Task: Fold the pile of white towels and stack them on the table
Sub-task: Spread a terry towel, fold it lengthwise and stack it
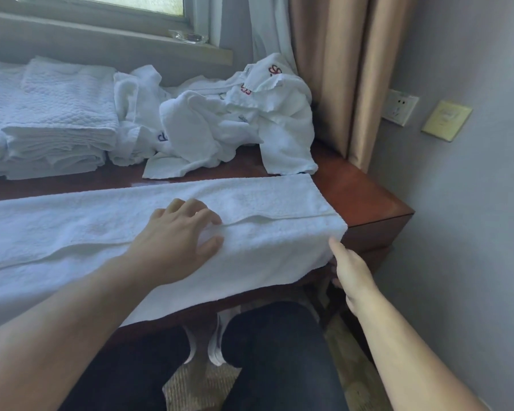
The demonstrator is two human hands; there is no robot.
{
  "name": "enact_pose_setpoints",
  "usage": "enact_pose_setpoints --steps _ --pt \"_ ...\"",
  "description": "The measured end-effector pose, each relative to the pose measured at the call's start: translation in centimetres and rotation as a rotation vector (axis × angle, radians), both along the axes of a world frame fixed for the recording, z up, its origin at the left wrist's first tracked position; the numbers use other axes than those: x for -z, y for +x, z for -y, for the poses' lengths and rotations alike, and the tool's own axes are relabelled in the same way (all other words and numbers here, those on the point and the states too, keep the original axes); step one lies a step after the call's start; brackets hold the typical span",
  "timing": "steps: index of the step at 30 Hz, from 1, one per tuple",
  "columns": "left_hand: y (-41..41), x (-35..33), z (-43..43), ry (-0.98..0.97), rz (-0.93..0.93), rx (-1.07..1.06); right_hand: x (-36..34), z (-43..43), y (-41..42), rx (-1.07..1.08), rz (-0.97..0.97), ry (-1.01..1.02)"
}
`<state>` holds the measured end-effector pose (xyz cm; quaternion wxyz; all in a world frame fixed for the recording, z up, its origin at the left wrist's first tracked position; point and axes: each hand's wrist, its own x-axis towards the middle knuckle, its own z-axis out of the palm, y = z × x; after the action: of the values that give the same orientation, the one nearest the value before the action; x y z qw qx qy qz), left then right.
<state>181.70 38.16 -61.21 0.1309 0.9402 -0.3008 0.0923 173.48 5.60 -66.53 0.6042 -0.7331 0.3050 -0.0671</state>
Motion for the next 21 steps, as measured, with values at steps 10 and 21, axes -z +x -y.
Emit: enact_pose_setpoints --steps 10,21 --pt "0.0 -0.3 0.2 -0.032 -0.055 -0.023 -2.2 -0.5 -0.5 0.139 0.306 0.070" --pt "-3.0 -3.6 5.9 -0.078 -0.254 0.190 -7.6 -0.7 2.5 0.059 0.496 0.558"
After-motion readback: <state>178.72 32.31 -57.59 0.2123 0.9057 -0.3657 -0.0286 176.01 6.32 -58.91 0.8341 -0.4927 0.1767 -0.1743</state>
